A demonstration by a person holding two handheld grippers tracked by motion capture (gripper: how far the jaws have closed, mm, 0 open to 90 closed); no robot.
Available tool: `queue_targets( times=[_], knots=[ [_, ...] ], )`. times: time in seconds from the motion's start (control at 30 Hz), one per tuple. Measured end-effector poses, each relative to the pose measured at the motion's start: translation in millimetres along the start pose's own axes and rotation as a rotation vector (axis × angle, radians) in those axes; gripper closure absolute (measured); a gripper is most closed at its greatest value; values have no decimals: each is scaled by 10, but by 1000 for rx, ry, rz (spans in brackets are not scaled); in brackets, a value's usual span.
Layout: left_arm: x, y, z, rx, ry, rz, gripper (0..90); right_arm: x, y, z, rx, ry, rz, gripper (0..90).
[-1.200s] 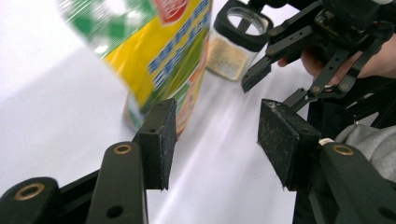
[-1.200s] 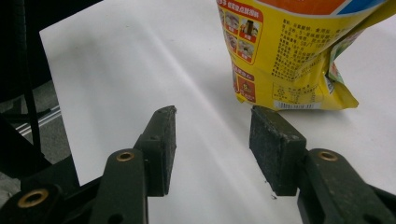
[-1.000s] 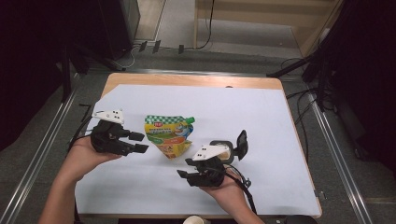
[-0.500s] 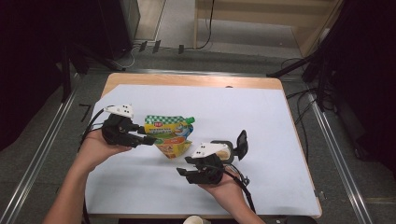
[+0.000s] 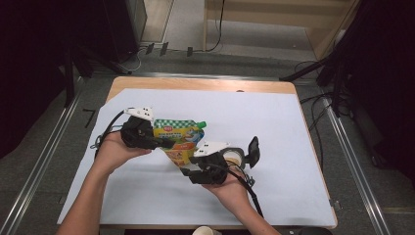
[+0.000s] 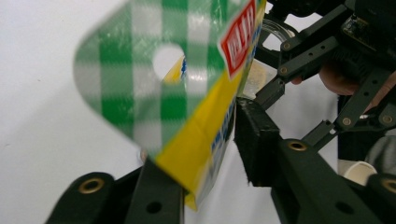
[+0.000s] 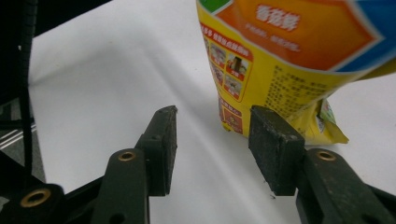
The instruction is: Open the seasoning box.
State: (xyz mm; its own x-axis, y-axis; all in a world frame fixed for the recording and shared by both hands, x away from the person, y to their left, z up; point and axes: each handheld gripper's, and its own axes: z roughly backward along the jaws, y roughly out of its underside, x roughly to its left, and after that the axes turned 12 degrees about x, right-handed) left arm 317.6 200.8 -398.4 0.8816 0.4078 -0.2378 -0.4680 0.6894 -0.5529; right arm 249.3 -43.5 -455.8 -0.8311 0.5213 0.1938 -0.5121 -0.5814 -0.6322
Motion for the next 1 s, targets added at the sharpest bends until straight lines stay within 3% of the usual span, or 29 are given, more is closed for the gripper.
queue_targets(
  times=[0.2,0.27,0.37,0.5,0.63,0.8,0.9,1.0],
  knots=[
    [7,3,-68,-13,22,4,852,-21,12,-71,-15,-10,-15,544],
    [12,-10,-79,-16,32,42,876,-13,38,-86,-14,-11,-13,542],
    [-8,-16,-54,-22,-18,41,900,-1,84,-111,-15,-3,-1,539],
    [-24,-38,-10,-20,-24,69,900,5,124,-153,-13,1,5,536],
    [-69,-63,91,-16,-36,79,900,21,130,-170,-17,-28,-18,554],
    [-169,-88,290,-50,-35,75,900,79,131,-239,-20,12,-10,547],
    [-251,-92,440,-83,-20,58,900,97,134,-306,-32,17,-27,561],
    [-310,-94,529,-89,-11,66,900,92,132,-370,-34,19,-47,552]
  ],
)
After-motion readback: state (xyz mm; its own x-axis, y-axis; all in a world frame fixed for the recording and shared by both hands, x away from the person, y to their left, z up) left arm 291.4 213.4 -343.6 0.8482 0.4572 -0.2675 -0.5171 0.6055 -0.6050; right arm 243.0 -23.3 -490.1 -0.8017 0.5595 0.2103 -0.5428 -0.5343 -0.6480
